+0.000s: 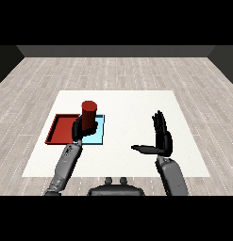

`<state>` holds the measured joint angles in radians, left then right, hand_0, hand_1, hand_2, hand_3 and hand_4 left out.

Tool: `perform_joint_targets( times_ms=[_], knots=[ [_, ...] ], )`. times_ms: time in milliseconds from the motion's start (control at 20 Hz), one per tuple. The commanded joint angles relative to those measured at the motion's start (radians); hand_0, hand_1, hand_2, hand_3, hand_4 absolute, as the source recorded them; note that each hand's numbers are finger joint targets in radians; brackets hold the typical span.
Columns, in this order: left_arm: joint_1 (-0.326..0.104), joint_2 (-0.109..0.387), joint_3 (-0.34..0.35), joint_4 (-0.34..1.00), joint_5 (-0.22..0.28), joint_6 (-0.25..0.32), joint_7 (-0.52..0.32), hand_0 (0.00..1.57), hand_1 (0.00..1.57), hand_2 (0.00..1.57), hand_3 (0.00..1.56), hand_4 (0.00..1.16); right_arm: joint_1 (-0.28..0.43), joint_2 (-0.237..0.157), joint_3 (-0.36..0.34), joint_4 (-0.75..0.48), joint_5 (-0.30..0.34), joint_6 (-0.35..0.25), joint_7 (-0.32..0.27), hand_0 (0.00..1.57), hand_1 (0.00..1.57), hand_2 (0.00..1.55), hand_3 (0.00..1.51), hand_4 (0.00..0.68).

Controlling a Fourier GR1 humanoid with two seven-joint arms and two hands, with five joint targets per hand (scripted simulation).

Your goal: Pick the red can and put it in the red box

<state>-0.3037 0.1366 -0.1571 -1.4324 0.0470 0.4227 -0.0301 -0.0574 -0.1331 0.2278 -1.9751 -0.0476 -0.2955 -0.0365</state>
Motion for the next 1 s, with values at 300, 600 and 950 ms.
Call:
perform_joint_targets(
  times_ms=[300, 600, 950],
  knots=[
    [-0.068, 0.248, 0.242, 0.333, 0.011, -0.071, -0.004, 1.57, 1.57, 1.57, 1.50, 1.12, 0.180, -0.078, -0.214, 0.071, -0.120, 0.062, -0.096, 0.00, 0.00, 0.00, 0.00, 0.000],
    [-0.126, 0.284, 0.307, 0.700, -0.001, -0.129, -0.164, 1.57, 1.57, 1.57, 1.50, 1.04, 0.142, -0.057, -0.254, 0.230, -0.116, 0.062, -0.163, 0.00, 0.00, 0.00, 0.00, 0.000],
    [-0.275, 0.257, 0.305, 1.066, -0.079, -0.037, -0.097, 1.56, 1.56, 1.45, 1.34, 0.93, 0.064, -0.042, -0.259, 0.323, -0.072, 0.007, -0.137, 0.00, 0.00, 0.00, 0.00, 0.000]
  ],
)
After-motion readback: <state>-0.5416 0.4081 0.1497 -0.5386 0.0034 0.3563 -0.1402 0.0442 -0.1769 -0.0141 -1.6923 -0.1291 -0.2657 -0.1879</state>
